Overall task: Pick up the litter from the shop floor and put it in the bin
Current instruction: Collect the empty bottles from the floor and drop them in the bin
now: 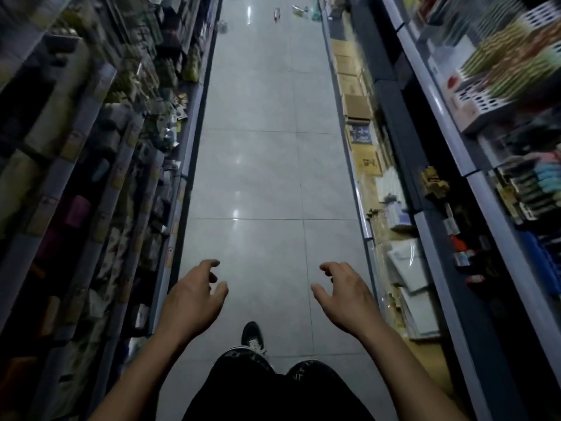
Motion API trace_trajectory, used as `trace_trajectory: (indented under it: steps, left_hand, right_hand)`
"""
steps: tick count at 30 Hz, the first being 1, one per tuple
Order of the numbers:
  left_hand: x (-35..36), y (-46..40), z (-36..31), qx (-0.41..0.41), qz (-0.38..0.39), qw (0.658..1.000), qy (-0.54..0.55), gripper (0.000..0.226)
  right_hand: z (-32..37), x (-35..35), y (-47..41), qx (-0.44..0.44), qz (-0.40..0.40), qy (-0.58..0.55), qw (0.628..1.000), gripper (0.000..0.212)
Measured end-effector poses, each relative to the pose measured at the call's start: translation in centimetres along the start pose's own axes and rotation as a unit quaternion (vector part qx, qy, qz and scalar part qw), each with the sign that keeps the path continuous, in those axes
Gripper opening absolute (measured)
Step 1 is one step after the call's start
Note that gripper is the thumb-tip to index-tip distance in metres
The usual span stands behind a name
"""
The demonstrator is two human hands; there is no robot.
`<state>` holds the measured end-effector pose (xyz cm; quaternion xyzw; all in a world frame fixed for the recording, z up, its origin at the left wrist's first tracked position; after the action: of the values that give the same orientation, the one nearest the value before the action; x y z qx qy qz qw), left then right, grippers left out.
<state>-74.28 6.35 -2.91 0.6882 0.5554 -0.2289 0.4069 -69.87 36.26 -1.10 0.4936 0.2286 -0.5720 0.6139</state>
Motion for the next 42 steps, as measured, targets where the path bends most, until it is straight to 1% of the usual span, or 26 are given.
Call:
trace_trajectory:
  steps: [6, 12, 18, 22, 27, 35, 42]
  left_hand:
    - [-2.7, -10.5, -5.0, 0.060, 0.027, 0.998, -0.024, 0.050]
    - [-2.8, -20.4, -11.3, 0.106, 0.037, 0.992, -0.048, 0.049]
    - [-2.0, -30.3, -18.0, 0.118, 0.031, 0.990, -0.064, 0.048]
    - [-2.1, -35.7, -21.5, 0.107, 0.026, 0.991, -0.071, 0.048]
    - [-2.5, -41.6, -23.7, 0.067, 0.005, 0.996, -0.062, 0.048]
    - [-5.4, -49.4, -22.5, -0.023, -0.025, 0.999, -0.021, 0.048]
    - [-9.2, -61.3, -20.7, -0.058, -0.035, 0.998, 0.011, 0.047]
  right_hand:
    - [0.2, -2.3, -6.0, 0.051, -0.024, -0.014, 0.998, 0.049]
    - [-2.3, -4.3, -12.2, 0.106, -0.028, -0.051, 0.993, 0.047]
    - [-4.5, -7.8, -22.5, 0.105, -0.032, -0.075, 0.991, 0.047]
    - [-4.9, -12.0, -30.1, 0.086, -0.035, -0.077, 0.993, 0.047]
    - [-4.4, -17.3, -40.1, 0.030, -0.026, -0.054, 0.998, 0.049]
    - [0.2, -22.2, -54.9, -0.043, -0.001, -0.022, 0.999, 0.049]
    - [6.8, -24.5, -68.3, -0.072, 0.002, 0.001, 0.997, 0.049]
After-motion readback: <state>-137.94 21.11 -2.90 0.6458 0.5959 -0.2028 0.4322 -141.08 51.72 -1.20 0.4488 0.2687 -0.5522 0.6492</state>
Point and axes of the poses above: each hand's wrist, its own y-axis away from the middle knuckle, its own x-axis out of the palm, z = x × y, the point moved 3 cm from there along -y, towards the middle knuckle, and after that the axes turned 4 degrees about y, right-handed, at the moved point
